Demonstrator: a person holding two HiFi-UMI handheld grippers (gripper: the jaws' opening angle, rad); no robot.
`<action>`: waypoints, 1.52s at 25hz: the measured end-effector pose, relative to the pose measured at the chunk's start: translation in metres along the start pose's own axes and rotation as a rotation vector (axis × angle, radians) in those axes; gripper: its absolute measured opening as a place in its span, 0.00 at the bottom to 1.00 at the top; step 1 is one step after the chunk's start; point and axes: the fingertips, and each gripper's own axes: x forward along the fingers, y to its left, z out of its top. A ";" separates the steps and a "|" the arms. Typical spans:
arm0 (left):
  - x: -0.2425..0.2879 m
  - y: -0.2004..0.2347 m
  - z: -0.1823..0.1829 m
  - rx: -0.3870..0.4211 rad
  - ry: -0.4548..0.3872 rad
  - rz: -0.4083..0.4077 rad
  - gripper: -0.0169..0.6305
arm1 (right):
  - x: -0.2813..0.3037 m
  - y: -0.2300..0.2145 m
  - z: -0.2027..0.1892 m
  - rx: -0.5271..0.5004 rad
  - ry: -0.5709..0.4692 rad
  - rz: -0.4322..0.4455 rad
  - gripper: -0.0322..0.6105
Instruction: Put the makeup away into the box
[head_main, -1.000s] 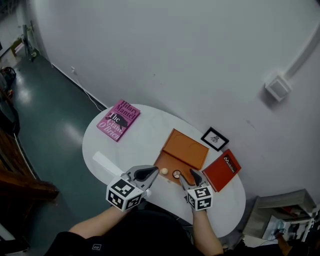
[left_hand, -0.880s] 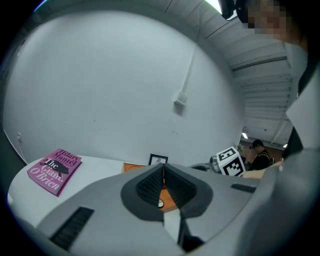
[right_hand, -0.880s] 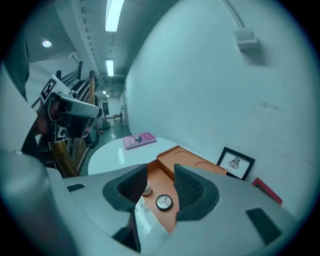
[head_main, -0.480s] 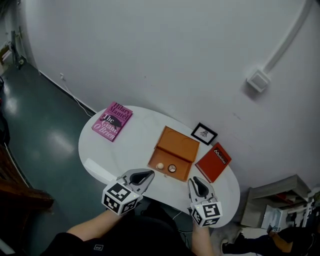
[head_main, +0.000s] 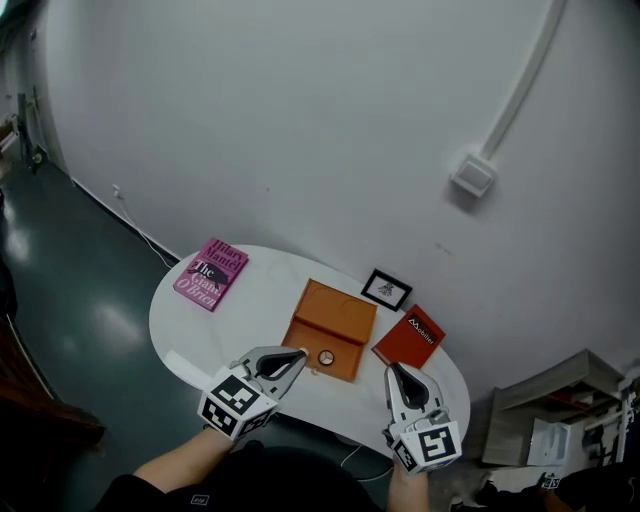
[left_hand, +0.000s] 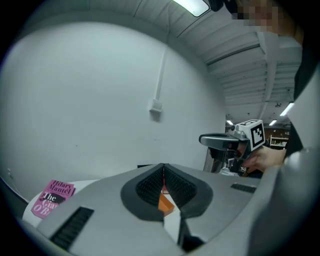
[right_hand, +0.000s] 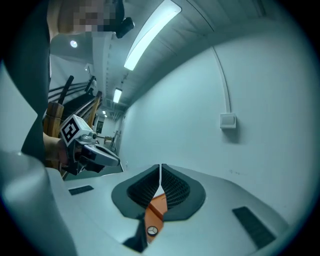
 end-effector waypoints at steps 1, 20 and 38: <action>0.004 0.001 0.006 0.013 -0.006 0.007 0.05 | -0.004 -0.003 0.003 -0.012 -0.009 0.000 0.11; 0.046 0.002 0.080 0.057 -0.081 0.100 0.05 | -0.003 -0.057 0.037 0.085 -0.167 0.009 0.11; 0.054 -0.005 0.072 0.065 -0.070 0.109 0.05 | 0.005 -0.054 0.017 0.105 -0.121 0.041 0.11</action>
